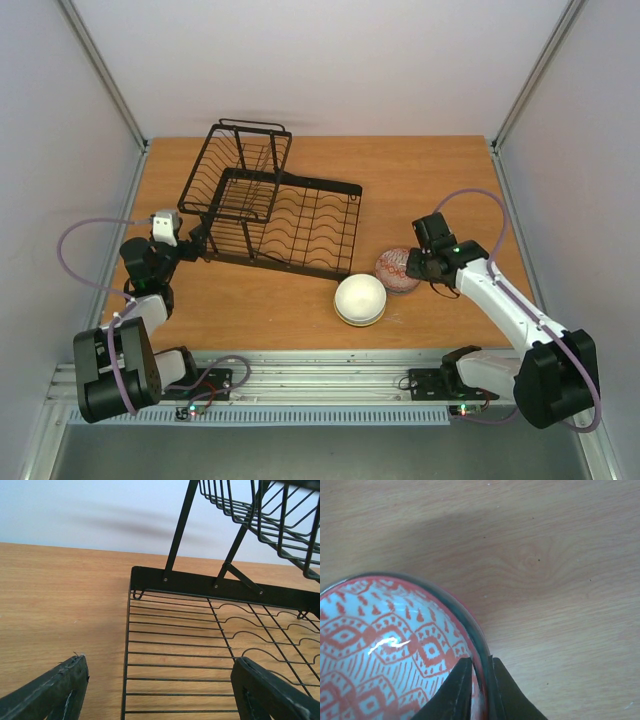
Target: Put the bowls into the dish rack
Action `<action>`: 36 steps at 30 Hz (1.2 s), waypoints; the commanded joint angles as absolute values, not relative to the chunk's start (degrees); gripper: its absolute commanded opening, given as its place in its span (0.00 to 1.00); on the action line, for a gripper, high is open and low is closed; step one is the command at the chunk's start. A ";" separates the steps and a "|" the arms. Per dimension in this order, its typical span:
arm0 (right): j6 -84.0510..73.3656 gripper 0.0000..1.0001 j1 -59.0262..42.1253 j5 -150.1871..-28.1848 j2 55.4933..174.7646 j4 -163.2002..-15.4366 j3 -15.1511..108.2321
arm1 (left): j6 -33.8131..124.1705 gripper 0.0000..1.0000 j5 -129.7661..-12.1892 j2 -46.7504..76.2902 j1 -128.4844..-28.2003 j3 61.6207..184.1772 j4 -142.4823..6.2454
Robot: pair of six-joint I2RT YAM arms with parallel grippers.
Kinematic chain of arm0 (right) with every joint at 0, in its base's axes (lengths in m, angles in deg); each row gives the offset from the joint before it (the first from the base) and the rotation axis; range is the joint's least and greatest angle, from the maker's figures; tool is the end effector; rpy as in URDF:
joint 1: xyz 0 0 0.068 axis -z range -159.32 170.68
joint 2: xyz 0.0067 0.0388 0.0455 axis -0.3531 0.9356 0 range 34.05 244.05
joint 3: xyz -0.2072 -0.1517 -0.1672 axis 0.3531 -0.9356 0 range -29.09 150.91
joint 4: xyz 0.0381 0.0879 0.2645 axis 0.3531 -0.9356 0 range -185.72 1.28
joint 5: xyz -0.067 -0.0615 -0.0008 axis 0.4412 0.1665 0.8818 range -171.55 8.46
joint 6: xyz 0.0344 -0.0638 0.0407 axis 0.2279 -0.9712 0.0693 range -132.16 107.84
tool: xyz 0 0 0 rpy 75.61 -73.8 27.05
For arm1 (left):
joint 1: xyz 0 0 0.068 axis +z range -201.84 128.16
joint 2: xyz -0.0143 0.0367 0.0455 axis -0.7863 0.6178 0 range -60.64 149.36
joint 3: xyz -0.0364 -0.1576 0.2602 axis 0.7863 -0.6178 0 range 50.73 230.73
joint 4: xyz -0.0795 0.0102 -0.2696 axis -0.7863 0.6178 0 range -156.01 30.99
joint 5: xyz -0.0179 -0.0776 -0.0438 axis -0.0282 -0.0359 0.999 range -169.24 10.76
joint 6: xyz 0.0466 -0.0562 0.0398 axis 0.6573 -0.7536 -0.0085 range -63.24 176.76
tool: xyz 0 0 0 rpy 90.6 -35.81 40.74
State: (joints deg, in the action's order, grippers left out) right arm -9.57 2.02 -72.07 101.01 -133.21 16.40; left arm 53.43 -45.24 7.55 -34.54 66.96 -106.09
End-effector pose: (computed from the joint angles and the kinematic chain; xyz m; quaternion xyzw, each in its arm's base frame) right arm 0.2237 0.0630 0.2137 -0.1192 0.9676 -0.0411 0.2189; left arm 0.2522 0.0362 0.1905 0.0483 0.7636 -0.1520 0.6257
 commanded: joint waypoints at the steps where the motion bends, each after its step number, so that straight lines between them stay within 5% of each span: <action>1: -10.02 0.09 2.13 -71.77 98.48 -134.65 17.59 | 54.39 0.79 -42.92 7.68 -34.96 67.78 -108.84; 14: -14.52 0.01 2.11 -68.35 97.24 -140.63 29.25 | 54.21 0.80 -42.77 7.30 -35.01 67.69 -108.94; 23: -23.92 0.01 0.52 -61.15 109.69 -140.04 46.51 | 54.23 0.80 -43.49 8.30 -34.97 67.95 -109.17; 36: -68.95 0.01 -17.33 -44.48 122.65 -98.61 48.04 | 54.14 0.80 -42.42 8.33 -34.95 67.60 -109.79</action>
State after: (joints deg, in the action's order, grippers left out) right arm -50.29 -14.72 -51.35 119.85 -116.36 45.73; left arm 53.43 -45.07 7.79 -34.54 66.96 -106.22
